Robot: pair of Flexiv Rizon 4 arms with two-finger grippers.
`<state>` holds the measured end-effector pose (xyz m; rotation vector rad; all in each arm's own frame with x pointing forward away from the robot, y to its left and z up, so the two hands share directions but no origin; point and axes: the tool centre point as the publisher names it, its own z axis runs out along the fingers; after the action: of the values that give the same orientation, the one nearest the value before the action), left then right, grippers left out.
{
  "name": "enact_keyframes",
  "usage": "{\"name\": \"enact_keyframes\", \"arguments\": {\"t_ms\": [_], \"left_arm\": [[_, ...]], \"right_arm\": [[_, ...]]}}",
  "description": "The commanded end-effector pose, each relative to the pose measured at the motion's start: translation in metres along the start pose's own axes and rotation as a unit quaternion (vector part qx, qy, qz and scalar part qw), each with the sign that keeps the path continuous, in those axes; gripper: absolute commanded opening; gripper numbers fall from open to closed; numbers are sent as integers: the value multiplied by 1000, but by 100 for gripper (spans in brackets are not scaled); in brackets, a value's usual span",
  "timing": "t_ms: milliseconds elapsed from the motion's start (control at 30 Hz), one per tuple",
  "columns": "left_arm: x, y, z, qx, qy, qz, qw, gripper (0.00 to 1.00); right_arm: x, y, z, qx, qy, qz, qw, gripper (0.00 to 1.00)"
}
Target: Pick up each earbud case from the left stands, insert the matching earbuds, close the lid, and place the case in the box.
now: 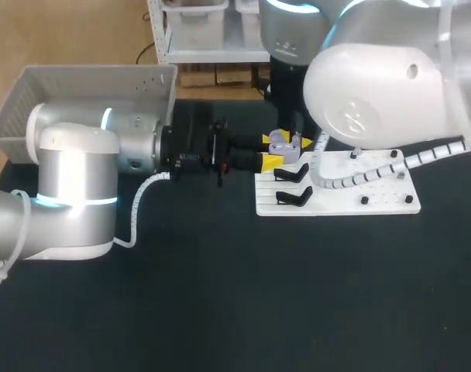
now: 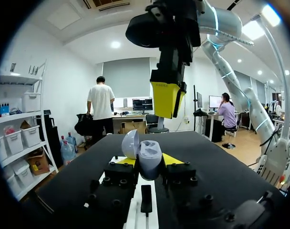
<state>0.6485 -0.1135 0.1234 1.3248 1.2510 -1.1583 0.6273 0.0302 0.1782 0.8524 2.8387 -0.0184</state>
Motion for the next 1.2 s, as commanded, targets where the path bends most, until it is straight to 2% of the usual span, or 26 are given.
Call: {"name": "enact_keyframes", "arguments": {"t_ms": [33, 400, 1200], "left_arm": [[1, -2, 0, -3, -1, 1, 1000, 0], [1, -2, 0, -3, -1, 1, 1000, 0], [1, -2, 0, -3, -1, 1, 1000, 0]], "right_arm": [[-1, 7, -4, 10, 9, 30, 999, 0], [-1, 14, 3, 35, 49, 69, 996, 0], [-9, 11, 16, 55, 75, 78, 993, 0]]}}
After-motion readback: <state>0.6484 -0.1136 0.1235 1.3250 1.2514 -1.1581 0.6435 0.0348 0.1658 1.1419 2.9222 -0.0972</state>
